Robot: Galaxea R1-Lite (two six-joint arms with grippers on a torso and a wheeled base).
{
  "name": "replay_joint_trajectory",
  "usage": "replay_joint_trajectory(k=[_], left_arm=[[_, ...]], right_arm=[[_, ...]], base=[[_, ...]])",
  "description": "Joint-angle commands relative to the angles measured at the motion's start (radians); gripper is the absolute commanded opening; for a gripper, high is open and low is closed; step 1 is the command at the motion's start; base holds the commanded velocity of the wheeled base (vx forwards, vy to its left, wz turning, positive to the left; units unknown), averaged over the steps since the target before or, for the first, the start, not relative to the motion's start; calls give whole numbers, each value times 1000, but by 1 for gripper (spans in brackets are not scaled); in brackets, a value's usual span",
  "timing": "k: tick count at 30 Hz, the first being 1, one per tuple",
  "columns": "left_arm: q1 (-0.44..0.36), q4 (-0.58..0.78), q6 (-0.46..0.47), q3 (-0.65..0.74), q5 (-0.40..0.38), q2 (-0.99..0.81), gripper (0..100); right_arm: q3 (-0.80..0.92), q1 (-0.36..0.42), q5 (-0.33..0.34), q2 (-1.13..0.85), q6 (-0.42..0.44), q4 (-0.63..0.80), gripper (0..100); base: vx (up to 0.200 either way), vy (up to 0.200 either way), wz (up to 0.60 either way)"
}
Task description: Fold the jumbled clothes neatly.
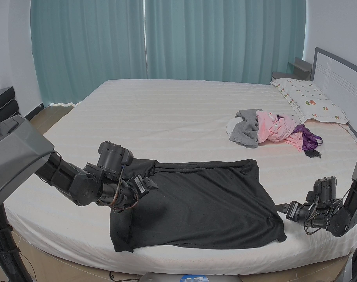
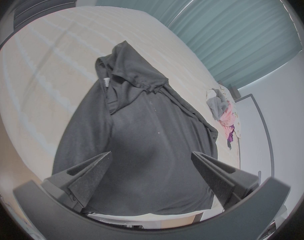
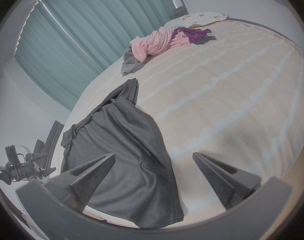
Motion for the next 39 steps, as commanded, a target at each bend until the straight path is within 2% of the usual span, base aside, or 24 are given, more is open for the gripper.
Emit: replay_joint_trajectory(k=[1,8,16,18,24,30,32,37,39], left_arm=[[-29,-28,-11,-5,4,44,100],[-54,-71,-13,-5,26,130,100],[-8,-59,-10,15,84,127,100],[27,-71,-1,74,89,96,100],[75,-65,9,139,93,-10,100],[149,-60,76,194,98,-65,100],[162,-60,85,205,98,-67,100],[268,-70,160,275,132,-94,100],[273,-70,163,278,132,-97,100]], right_arm=[[2,12,1,-7,13,-1,100],[-3,71,1,26,53,-12,100],[0,75,2,29,55,-11,100],[-17,94,1,57,55,-14,100],[-72,133,-4,98,56,-11,100],[-104,198,-10,132,56,-8,100],[-110,201,-10,145,56,-9,100],[-126,198,-10,201,56,-11,100],[-126,196,-10,201,56,-11,100]], base=[[0,0,0],[0,0,0],[0,0,0],[0,0,0],[0,0,0],[0,0,0],[0,0,0],[0,0,0],[0,0,0]])
